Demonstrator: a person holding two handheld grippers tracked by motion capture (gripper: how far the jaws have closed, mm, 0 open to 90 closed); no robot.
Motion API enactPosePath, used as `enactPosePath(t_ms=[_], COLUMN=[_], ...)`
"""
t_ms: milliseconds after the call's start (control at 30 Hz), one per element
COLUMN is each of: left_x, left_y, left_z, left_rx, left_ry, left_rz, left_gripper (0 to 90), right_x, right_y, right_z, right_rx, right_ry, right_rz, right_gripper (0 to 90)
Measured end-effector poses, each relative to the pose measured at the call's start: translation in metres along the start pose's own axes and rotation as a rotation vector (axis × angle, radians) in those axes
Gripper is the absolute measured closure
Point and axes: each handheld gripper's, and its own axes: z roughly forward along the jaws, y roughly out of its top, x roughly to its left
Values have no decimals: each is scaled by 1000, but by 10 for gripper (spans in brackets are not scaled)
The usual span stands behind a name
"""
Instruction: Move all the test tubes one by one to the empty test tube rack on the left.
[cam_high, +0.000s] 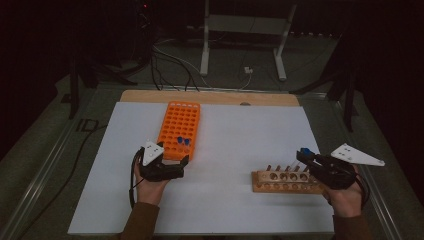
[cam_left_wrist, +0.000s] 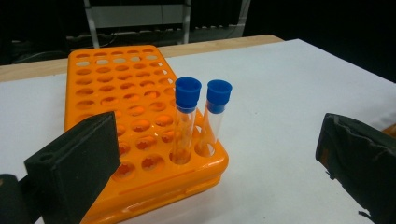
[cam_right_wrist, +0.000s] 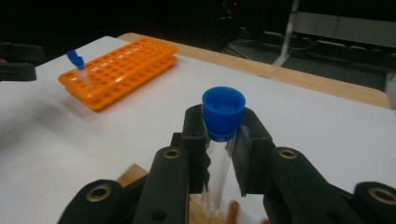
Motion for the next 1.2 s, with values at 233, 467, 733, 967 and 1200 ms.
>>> enactPosePath(t_ms=[233,467,733,967,1200], left_x=[-5,-18,-46,-75,-99], left_y=[3,11,18,26,29], left_z=[-1,0,13,28,42], left_rx=[-4,-17,-14,-10,3], left_ry=[-7,-31,-81,-155,-216], left_rz=[13,43,111,164,191], left_gripper=[4,8,8,30,50], right_x=[15,28,49,67,81], right_y=[7,14,19,23,25], right_z=[22,44,69,87,99], right_rx=[-2,2,16,23,23], right_ry=[39,79,124,166,198], right_rz=[-15,-30,-49,-71,-72], right_gripper=[769,768,767,766,766])
